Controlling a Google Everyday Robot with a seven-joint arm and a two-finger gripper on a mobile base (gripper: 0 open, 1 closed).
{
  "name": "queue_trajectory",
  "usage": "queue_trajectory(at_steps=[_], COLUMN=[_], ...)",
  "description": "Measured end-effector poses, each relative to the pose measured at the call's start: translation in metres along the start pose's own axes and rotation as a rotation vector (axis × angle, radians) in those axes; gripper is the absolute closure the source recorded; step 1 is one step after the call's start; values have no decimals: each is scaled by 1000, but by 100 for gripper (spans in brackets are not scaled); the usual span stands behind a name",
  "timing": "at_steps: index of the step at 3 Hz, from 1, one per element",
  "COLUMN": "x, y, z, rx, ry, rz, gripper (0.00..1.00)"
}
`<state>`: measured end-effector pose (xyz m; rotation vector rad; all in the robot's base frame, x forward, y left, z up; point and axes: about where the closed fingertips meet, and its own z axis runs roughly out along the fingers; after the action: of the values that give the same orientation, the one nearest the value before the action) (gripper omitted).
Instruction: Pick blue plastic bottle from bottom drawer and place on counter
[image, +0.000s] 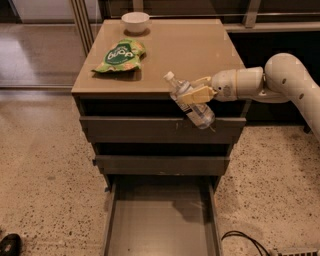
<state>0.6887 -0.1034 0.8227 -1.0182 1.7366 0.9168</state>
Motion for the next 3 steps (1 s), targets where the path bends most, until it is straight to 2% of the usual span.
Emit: queue_trajectory(at_steps=[1,2,3], x=[0,-13,-58], y=[0,-5,-11], z=[0,1,-5], rx=[0,-13,-26], ry=[0,-16,-27], rz=[0,-2,-9], gripper=[100,100,100])
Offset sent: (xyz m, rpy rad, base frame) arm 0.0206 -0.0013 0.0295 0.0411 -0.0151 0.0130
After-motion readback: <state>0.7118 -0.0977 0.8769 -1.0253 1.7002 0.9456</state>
